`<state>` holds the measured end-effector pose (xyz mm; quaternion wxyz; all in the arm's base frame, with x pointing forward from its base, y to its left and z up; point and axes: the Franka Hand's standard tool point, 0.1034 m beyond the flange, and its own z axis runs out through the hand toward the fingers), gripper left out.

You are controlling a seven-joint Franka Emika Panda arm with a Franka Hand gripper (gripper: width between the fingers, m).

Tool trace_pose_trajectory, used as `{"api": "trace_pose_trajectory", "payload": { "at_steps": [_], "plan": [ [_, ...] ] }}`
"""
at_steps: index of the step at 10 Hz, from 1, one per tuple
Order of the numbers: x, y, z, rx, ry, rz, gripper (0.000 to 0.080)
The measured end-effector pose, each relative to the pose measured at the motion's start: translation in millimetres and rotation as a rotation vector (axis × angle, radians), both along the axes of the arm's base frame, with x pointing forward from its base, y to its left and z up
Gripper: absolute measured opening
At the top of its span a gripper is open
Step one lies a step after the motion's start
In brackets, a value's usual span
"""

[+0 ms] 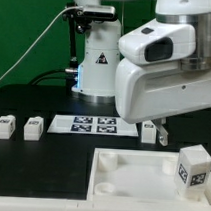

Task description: Assemble one leg

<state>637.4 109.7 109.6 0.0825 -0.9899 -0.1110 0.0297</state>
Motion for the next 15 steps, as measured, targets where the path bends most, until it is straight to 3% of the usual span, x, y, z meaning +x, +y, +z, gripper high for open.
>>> {"api": "trace_pose_trajectory", "payload": {
  "at_steps": [5, 9, 11, 12, 13, 15],
  "plan": [
    [19.8, -18.4, -10.2, -0.008, 0.002, -0.043, 0.0648],
    [14.3, -8.0, -21.5, -0.007, -0.004, -0.032, 0.0648],
    [14.6, -4.8, -20.5, -0.006, -0.006, -0.021, 0.0648],
    [15.4, -5.2, -19.8, -0.005, -0.008, -0.019, 0.0524],
    [15.3, -5.2, -20.0, -0.005, -0.008, -0.013, 0.0524],
    [15.6, -5.8, -19.9, -0.004, -0.011, -0.002, 0.0291]
  ]
}}
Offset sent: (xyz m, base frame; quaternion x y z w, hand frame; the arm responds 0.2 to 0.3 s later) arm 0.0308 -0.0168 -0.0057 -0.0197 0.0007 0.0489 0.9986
